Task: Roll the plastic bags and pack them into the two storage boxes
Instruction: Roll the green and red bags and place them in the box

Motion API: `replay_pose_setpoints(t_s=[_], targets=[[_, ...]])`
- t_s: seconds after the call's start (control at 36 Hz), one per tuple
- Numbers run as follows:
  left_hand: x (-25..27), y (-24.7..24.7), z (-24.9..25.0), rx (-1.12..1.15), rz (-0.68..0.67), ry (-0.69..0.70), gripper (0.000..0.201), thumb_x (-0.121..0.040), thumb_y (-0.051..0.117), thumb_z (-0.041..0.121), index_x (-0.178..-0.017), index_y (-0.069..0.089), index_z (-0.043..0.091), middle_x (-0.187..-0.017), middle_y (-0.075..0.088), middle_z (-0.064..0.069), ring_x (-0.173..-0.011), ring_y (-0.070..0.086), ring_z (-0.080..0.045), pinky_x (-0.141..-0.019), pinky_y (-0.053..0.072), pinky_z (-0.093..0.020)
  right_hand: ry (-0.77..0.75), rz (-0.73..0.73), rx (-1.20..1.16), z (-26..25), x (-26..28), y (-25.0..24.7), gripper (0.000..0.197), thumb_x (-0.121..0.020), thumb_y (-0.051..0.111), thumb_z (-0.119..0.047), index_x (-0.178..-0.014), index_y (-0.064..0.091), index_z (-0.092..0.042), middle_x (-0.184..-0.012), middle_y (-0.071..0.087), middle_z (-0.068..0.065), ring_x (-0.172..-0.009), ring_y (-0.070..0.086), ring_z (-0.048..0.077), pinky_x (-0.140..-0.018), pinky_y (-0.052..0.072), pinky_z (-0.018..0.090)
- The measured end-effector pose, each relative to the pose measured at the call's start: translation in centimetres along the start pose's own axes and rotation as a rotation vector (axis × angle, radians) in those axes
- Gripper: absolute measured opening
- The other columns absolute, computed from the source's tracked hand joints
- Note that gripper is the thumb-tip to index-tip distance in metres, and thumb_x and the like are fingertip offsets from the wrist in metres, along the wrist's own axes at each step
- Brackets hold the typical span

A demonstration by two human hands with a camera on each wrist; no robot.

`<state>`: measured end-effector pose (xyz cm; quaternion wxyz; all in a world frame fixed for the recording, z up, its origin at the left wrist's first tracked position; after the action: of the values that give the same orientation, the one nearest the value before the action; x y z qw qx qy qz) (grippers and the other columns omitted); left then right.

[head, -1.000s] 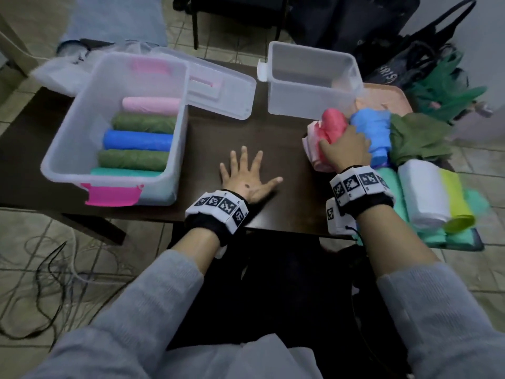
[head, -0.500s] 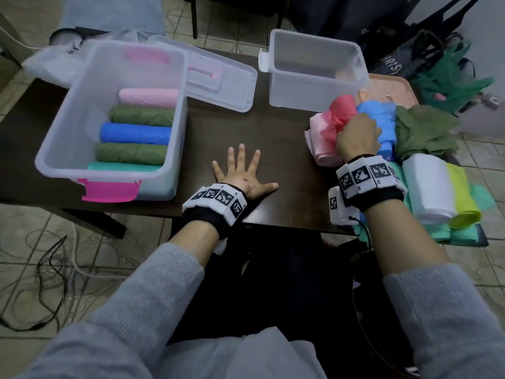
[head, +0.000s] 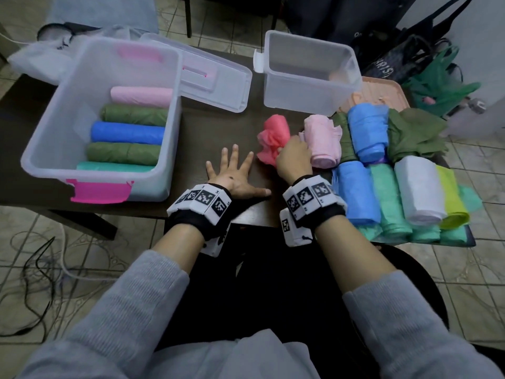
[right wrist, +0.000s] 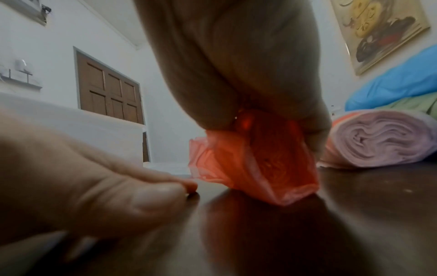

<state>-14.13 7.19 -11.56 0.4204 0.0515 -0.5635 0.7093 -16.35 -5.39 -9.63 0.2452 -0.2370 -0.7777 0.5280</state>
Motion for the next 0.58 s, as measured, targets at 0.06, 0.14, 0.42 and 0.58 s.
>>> replay_pose_setpoints(t_s=[0.06, 0.14, 0.42, 0.58], targets=[[-0.1, -0.1, -0.1, 0.051, 0.007, 0.009, 0.108, -0.073, 0.055, 0.073, -0.150, -0.008, 0.030, -0.153, -0.030, -0.006, -0.139, -0.030, -0.026, -0.108, -0.014, -0.060, 0.026, -0.032, -0.030, 0.0, -0.1, 0.4, 0.035, -0.100, 0.039, -0.017, -0.129, 0.038, 0.001, -0.138, 0.041, 0.017, -0.130, 0.039, 0.032, -0.100, 0.036, 0.040], [0.0, -0.4, 0.1, 0.167, 0.048, 0.015, 0.104, -0.069, 0.058, 0.074, -0.151, 0.008, 0.031, -0.156, -0.021, -0.009, -0.142, -0.024, -0.027, -0.108, -0.013, -0.061, 0.037, -0.122, -0.203, -0.1, -0.3, 0.1, 0.042, -0.099, 0.043, -0.025, -0.127, 0.043, 0.007, -0.131, 0.050, 0.022, -0.121, 0.049, 0.034, -0.094, 0.038, 0.035], [0.1, -3.0, -1.1, 0.476, 0.295, 0.016, 0.053, -0.075, 0.071, 0.051, -0.110, 0.058, 0.013, -0.111, 0.064, -0.004, -0.104, 0.058, -0.022, -0.083, 0.042, -0.028, -0.010, -0.058, -0.300, -0.2, -0.5, -0.4, 0.029, -0.094, 0.042, -0.013, -0.112, 0.054, 0.006, -0.114, 0.058, 0.023, -0.109, 0.054, 0.036, -0.097, 0.041, 0.044], [0.2, -4.8, -1.7, 0.510, 0.227, 0.057, 0.033, -0.078, 0.073, 0.040, -0.096, 0.065, 0.014, -0.100, 0.067, -0.003, -0.091, 0.061, -0.016, -0.078, 0.045, -0.026, -0.504, -0.019, -0.043, 0.2, -0.3, -1.3, 0.024, -0.086, 0.047, 0.000, -0.105, 0.062, -0.004, -0.116, 0.056, 0.015, -0.107, 0.053, 0.029, -0.094, 0.034, 0.031]])
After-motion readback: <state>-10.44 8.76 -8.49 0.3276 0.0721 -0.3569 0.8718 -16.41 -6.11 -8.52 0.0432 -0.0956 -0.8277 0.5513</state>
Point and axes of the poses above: each hand's wrist, its own x-axis away from the middle knuckle, its own y-axis out of the palm, z = x × y, the point moved 1 cm from there along -x, towards the middle knuckle
